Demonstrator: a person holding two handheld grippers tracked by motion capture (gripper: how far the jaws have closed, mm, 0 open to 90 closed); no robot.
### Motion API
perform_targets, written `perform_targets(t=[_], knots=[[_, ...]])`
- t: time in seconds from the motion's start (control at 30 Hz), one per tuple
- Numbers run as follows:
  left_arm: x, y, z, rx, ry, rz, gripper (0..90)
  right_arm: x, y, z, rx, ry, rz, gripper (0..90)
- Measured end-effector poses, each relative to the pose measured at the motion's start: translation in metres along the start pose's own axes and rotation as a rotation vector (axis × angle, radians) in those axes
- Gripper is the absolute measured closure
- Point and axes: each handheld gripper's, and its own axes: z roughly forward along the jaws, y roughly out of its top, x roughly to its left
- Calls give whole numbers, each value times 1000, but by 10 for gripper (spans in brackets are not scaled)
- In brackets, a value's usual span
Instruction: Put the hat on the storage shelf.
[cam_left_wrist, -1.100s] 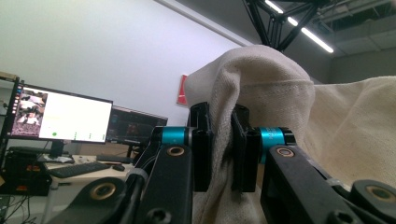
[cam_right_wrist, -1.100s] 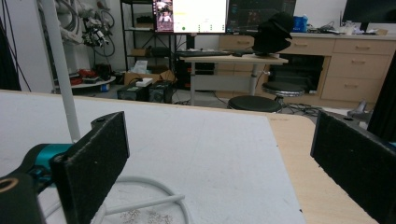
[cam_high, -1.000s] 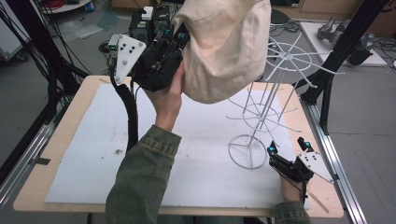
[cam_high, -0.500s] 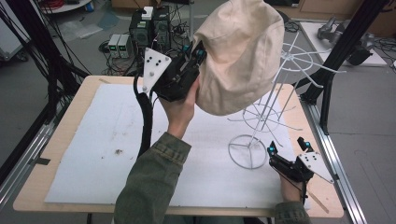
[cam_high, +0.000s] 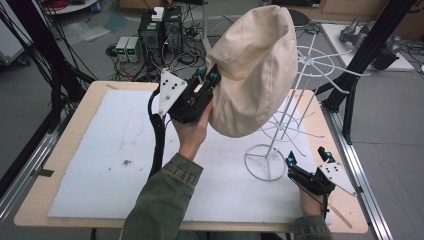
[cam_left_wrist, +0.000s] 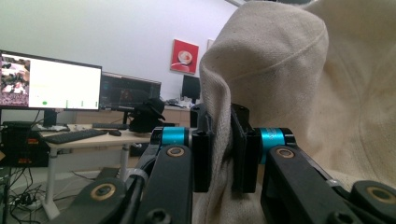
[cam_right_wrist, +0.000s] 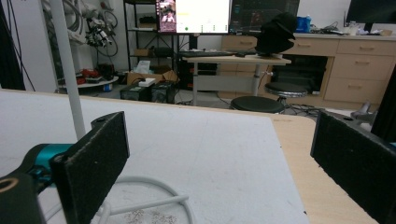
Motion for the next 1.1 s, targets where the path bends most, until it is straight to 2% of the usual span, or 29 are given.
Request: perform_targets(t=[0.17,0.37,0.6,0.77,0.9,0.93,1.1], knots=[[-2,-14,-1,25,0,-3,802,0,0,0,-1,-1,0,34],[-3,-23,-2,40,0,16,803,0,0,0,0,0,1,34],[-3,-27,-4,55,-1,32,803,0,0,0,1,1,1,34],[-3,-27,-4,48,-3,31,799,0,0,0,1,1,-3,34],[-2,-27,-4,55,-7,28,763,0,0,0,3,1,0,34],[-1,-27,-4,59,-12,16,745,0,0,0,3,1,0,34],[1,-31,0,98,-28,5,690,0,0,0,2,1,0,34]])
